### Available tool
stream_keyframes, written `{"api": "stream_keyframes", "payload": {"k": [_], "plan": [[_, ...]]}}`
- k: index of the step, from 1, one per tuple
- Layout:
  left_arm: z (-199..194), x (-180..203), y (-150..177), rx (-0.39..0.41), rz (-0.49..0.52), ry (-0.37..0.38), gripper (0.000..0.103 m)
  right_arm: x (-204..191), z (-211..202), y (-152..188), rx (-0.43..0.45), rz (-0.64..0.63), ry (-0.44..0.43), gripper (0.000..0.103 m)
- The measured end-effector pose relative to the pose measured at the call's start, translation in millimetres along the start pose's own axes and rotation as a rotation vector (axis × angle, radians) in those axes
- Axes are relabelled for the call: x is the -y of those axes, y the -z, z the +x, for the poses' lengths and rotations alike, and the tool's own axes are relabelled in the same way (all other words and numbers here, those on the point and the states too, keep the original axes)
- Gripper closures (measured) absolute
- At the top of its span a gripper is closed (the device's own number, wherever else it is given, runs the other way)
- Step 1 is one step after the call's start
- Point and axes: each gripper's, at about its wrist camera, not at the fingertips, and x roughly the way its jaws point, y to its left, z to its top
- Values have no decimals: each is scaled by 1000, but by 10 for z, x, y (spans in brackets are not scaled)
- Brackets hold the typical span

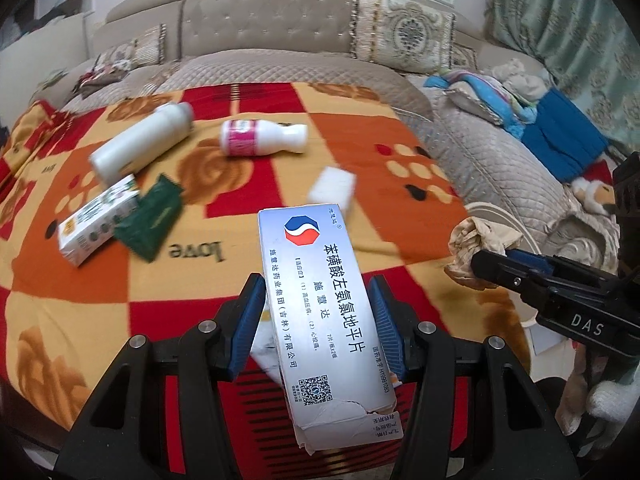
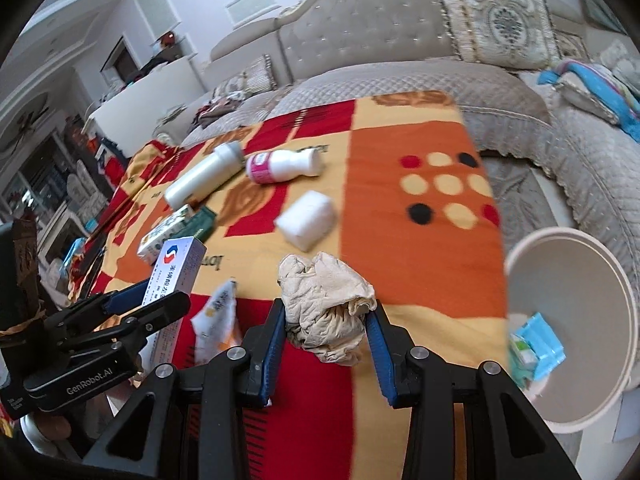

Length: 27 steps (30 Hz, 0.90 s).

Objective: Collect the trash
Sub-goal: 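Carry the medicine box and crumpled paper with both grippers over the bin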

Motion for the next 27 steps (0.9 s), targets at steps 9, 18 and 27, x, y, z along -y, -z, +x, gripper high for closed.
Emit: {"api": "stream_keyframes", "payload": {"k": [9,18,27], "plan": [[112,474,-43,-14,68,43,51,409,-224,127,18,59,61,65],[183,885,-69,-19,124,84,51,766,-417,243,28,106,122,65],[292,1347,-92,-33,184,126,51,1121,-596,366,38,161,171,65]]}}
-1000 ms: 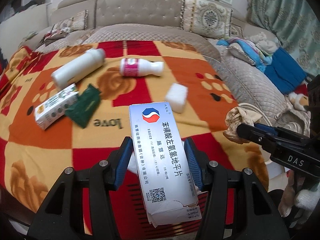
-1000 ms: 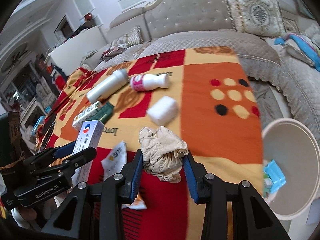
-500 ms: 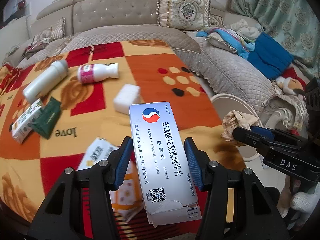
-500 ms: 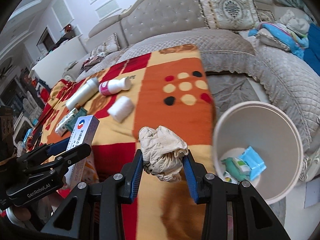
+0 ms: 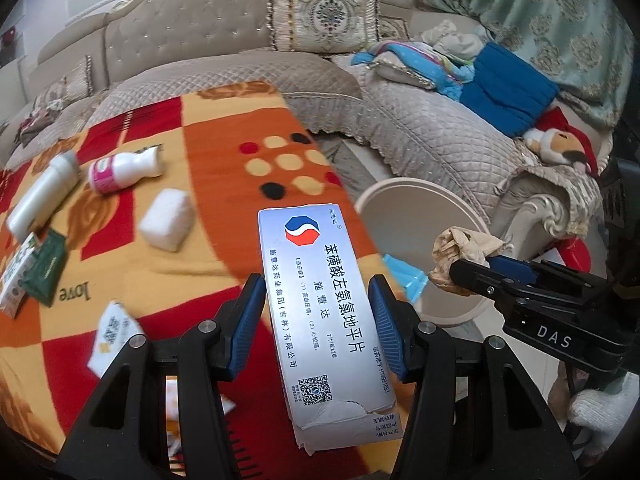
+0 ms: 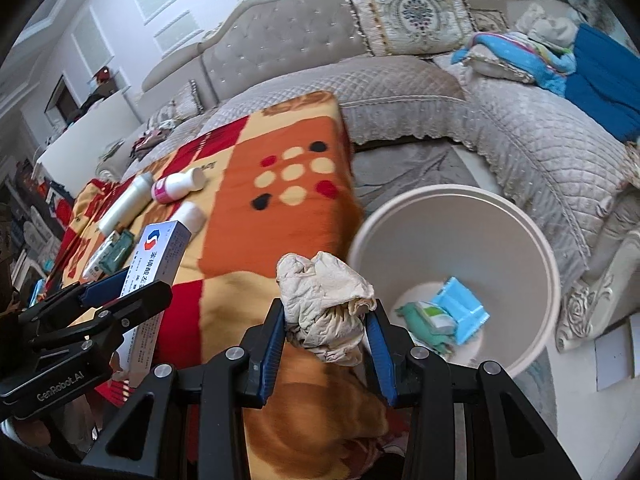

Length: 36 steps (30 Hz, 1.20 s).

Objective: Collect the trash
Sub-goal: 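Carry the medicine box and crumpled paper with both grippers over the bin, then open the right gripper over the bin while the left releases the medicine box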

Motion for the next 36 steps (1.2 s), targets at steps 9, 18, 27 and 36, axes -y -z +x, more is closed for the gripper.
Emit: {"api": "stream_keyframes", "payload": {"k": [9,18,27,36], "plan": [[195,447,-111,-17,54,58,51,454,-40,42,-6,67,67,65],[466,672,-226,-61,57,90,51,808,56,78,-31,124,105,65],[753,724,-311,-87,12,127,50,1105,177,90,-41,190,133,64],[844,709,-336,-82,-12,161,38,1248,323,106,-57,248,124,45]]}}
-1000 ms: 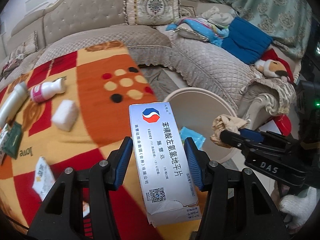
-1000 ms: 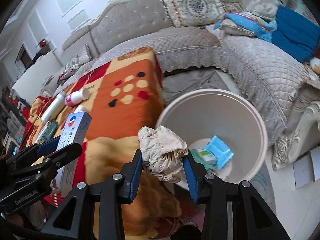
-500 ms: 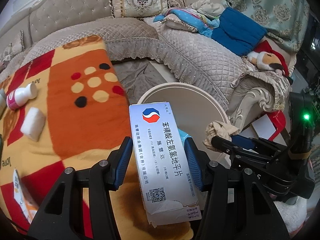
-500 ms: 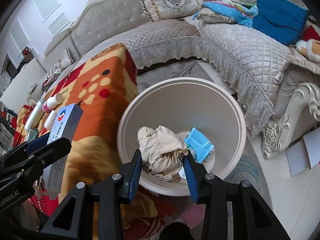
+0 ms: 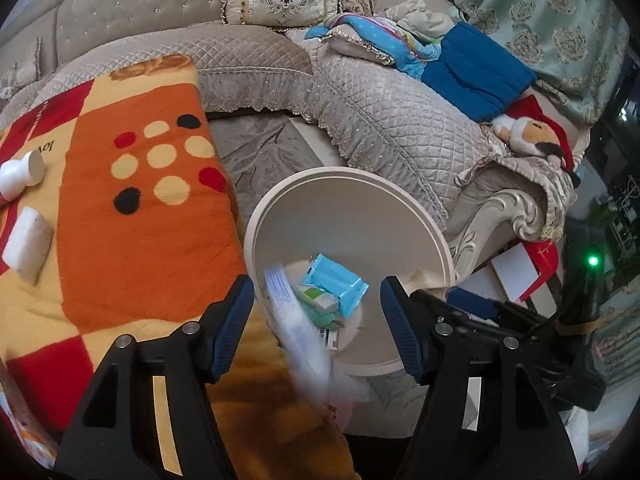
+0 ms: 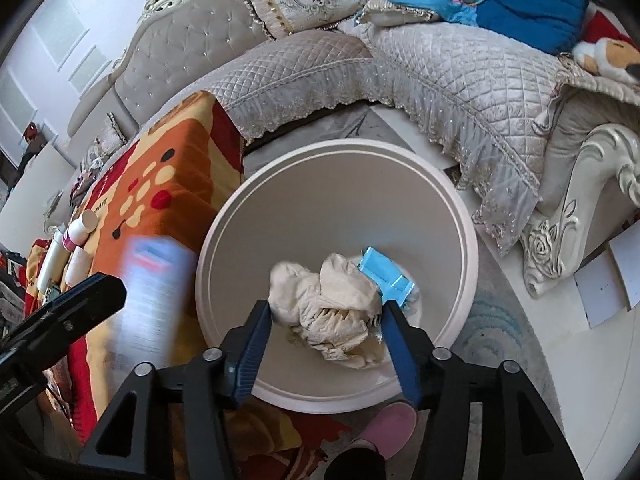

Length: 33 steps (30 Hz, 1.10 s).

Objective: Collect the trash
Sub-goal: 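Open the right gripper over the bin while the left releases the medicine box, then withdraw both tools from the bin toward the blanket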

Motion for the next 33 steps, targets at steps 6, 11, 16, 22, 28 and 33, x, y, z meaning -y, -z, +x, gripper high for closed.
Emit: {"api": "stream_keyframes", "payload": {"k": [6,11,16,22,28,33], "plan": [[-43,-35,15,-3,-13,-6,38,29,26,36,-13,10,1,44],[-88,-42,61,-8,-19,-13,38,5,16,52,-17,6,-2,43],[-163,-52,99,-1,-19,-25,38,-87,-20,90,-18,-16,-4,43],[-285,-136,160,17,-22,-49,38,-198,-76,126,-13,-36,-6,43],[-441,-279,227,28,-41,-63,38,-394,-125,156,-12,-66,-18,42],[-627,-444,275,46,-58,-84,38,-666,-163,156,-7,-105,-45,38]]}}
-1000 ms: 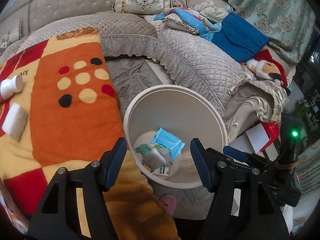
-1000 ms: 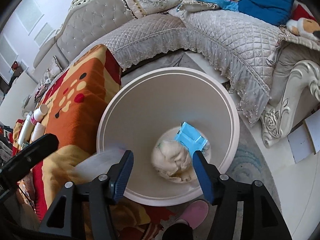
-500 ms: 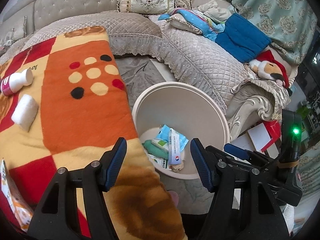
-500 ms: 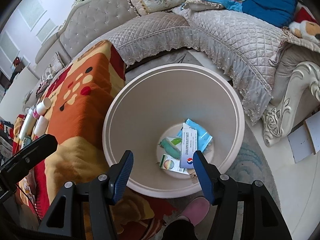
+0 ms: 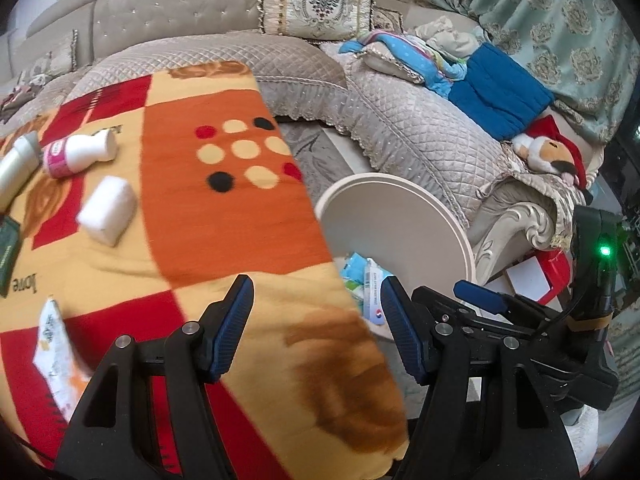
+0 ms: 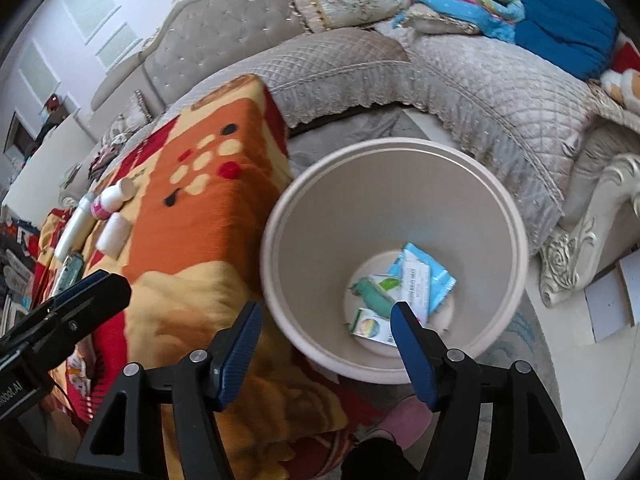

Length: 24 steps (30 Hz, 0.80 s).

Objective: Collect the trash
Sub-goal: 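Withdraw both tools from the bin toward the blanket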

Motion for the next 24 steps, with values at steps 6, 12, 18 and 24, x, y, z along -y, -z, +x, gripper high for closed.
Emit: {"api": "stream_keyframes", "payload": {"k": [6,12,18,24], "plan": [[-228,-321,51,19,-34,-31,38,-413,6,-32,4,-59,-47,38],[-460,-756,110,35,-77,-74,38,-824,105,-53,-13,-115,-94,38],[-675,-1344,179,38,-142,-124,38,-1251,266,-64,-40,-168,-139,38],[-793,-2076,248,45,-231,-187,38,-1673,440,-125,-67,-223,-168,36]]}}
